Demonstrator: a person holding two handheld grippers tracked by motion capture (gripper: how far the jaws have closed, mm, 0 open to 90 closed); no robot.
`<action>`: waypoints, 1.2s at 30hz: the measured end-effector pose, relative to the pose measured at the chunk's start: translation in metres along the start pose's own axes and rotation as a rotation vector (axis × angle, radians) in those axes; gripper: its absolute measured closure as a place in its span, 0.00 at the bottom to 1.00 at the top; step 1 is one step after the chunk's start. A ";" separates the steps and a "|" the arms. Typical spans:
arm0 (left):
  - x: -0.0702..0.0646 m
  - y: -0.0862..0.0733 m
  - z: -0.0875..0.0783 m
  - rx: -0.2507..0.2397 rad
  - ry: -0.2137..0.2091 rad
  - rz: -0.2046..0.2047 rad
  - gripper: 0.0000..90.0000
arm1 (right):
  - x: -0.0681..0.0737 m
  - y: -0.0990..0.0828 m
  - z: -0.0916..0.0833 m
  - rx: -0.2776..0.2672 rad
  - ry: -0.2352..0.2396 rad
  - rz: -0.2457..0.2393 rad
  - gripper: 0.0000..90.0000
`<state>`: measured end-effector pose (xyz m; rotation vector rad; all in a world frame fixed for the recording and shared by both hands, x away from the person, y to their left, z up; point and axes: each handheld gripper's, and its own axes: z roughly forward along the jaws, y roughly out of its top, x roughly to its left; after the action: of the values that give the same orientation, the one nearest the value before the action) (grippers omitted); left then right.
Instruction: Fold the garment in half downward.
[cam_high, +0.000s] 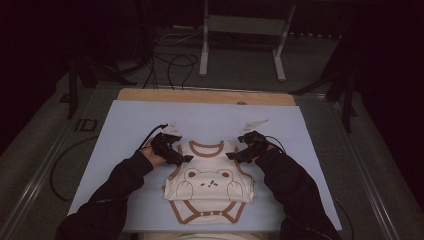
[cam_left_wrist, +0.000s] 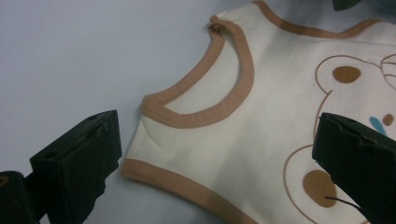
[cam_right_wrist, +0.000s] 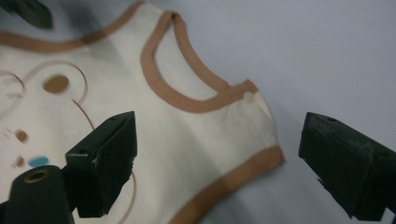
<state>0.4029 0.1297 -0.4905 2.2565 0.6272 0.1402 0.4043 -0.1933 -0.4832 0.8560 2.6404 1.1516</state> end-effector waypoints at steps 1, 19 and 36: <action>0.002 -0.001 0.002 0.005 0.001 -0.008 0.02 | -0.002 0.000 0.001 -0.006 0.012 0.014 0.13; 0.017 -0.004 0.020 0.077 0.056 -0.006 0.08 | -0.018 -0.003 0.023 0.038 -0.068 0.003 0.33; 0.025 -0.010 0.025 0.096 0.097 -0.004 0.52 | -0.022 -0.006 0.033 0.139 -0.099 -0.014 0.60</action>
<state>0.4281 0.1314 -0.5176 2.3518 0.7030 0.2226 0.4316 -0.1876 -0.5129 0.8925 2.6655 0.9059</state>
